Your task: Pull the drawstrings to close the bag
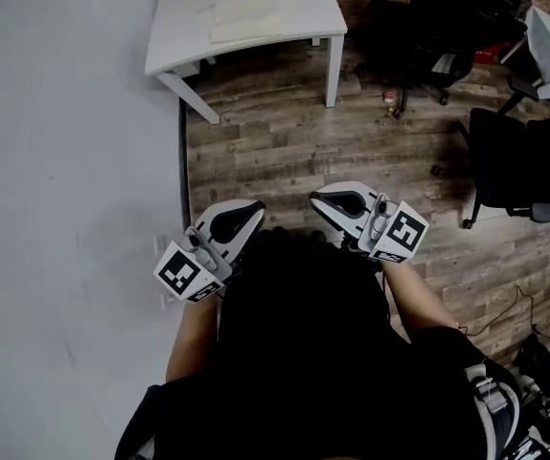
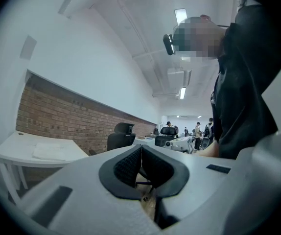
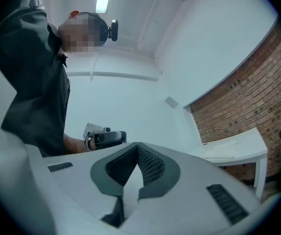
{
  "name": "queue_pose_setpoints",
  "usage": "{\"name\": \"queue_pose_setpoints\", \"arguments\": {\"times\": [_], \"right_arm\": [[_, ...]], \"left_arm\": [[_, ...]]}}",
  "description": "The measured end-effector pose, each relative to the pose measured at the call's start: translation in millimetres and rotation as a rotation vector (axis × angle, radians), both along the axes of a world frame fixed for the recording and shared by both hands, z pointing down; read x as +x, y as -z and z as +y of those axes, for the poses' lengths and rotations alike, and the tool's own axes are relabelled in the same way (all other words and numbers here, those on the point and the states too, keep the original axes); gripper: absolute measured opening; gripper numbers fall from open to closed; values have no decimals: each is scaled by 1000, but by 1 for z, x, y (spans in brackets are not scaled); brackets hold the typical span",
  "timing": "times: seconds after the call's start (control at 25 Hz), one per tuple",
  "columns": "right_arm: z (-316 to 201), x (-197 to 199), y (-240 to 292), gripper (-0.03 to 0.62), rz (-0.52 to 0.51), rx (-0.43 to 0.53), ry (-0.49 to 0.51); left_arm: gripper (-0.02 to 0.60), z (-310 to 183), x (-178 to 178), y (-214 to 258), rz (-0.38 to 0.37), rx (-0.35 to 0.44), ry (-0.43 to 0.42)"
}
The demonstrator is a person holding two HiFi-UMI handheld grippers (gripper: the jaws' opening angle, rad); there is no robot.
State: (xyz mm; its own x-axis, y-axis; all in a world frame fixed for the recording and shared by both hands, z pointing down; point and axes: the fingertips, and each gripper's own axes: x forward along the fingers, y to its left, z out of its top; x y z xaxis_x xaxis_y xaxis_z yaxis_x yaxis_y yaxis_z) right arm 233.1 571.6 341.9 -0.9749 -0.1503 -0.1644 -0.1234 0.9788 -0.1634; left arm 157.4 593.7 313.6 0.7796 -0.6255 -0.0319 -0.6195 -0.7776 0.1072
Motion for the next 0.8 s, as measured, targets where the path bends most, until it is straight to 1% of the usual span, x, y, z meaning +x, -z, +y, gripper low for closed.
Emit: {"name": "queue_pose_setpoints", "arguments": {"times": [0.12, 0.24, 0.44, 0.6, 0.72, 0.8], "right_arm": [[-2, 4, -1, 6, -25, -10, 2], [-7, 6, 0, 6, -47, -23, -15], [-13, 7, -1, 6, -44, -24, -23], [-22, 14, -3, 6, -35, -27, -55], [-34, 26, -7, 6, -33, -46, -87], [-42, 31, -7, 6, -49, -51, -93]], "left_arm": [[18, 8, 8, 16, -12, 36, -37], [18, 6, 9, 14, -22, 35, -43], [18, -7, 7, 2, 16, -4, -40], [18, -17, 9, 6, 70, -20, -65], [18, -31, 14, 5, 73, -24, -81], [18, -46, 9, 1, 82, -31, -66]]}}
